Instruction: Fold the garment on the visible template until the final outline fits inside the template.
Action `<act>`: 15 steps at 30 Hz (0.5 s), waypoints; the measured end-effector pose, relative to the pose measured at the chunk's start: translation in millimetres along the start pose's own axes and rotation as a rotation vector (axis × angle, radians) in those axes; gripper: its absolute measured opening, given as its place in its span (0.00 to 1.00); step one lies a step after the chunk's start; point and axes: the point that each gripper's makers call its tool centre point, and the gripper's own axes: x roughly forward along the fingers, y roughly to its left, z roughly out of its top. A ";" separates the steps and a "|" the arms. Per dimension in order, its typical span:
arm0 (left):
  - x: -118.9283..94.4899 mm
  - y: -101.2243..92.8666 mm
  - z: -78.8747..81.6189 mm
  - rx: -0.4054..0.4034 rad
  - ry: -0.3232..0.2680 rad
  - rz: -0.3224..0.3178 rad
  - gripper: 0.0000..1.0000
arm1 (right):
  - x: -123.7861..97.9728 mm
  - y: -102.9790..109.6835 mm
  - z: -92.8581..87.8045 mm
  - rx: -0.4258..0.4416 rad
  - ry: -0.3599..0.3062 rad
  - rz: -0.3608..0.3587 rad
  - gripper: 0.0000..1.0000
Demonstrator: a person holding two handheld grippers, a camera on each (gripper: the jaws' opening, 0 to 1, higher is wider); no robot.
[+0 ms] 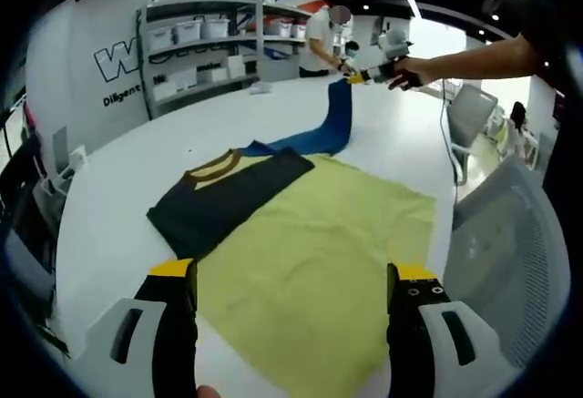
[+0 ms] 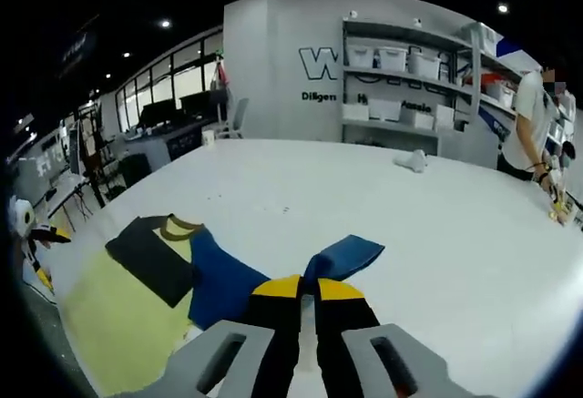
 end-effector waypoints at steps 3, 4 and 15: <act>-1.5 -0.8 -3.2 -0.005 -0.002 0.001 0.84 | -0.6 8.4 9.7 -0.003 -0.017 0.019 0.00; -1.7 -1.0 -4.9 -0.011 0.001 0.002 0.85 | -0.3 11.5 12.7 -0.005 -0.019 0.025 0.00; -9.4 1.3 -14.1 -0.043 0.004 0.022 0.91 | -2.2 36.7 37.0 -0.032 -0.050 0.081 0.00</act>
